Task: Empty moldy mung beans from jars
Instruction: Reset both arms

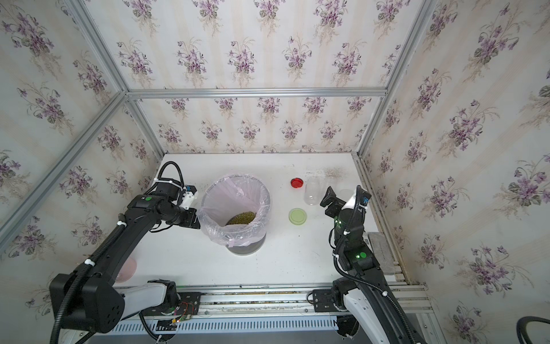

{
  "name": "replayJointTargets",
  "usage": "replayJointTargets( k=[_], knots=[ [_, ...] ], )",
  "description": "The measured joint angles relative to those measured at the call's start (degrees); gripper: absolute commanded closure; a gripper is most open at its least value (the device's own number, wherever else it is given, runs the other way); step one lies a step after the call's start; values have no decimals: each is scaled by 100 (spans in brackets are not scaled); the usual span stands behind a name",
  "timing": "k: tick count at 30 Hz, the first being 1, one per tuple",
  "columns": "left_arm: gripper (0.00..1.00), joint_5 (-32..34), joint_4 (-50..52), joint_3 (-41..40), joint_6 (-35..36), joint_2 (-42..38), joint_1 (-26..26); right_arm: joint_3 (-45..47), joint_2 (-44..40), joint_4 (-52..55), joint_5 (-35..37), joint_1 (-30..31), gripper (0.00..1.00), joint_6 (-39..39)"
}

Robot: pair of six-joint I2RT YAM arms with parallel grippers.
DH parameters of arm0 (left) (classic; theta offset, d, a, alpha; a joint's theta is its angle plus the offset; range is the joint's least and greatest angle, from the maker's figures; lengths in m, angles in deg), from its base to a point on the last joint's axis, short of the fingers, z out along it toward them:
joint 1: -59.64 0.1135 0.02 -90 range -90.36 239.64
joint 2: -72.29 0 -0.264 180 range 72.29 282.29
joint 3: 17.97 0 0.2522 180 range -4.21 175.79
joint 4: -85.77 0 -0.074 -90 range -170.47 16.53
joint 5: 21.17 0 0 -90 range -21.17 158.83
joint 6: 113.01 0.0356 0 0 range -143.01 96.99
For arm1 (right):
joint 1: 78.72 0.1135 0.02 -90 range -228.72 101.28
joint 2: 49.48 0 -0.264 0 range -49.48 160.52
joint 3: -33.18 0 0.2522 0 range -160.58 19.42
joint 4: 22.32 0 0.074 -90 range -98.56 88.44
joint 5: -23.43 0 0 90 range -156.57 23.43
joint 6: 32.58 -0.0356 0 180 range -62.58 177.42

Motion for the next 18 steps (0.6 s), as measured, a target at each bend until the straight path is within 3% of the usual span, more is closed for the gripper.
replayJointTargets(
  k=[12,18],
  knots=[
    [0,83,-4,188,85,1226,11,37,-70,11,186,0,0,13],
    [0,-22,-487,-17,35,1497,13,92,-68,4,236,0,0,28]
  ],
)
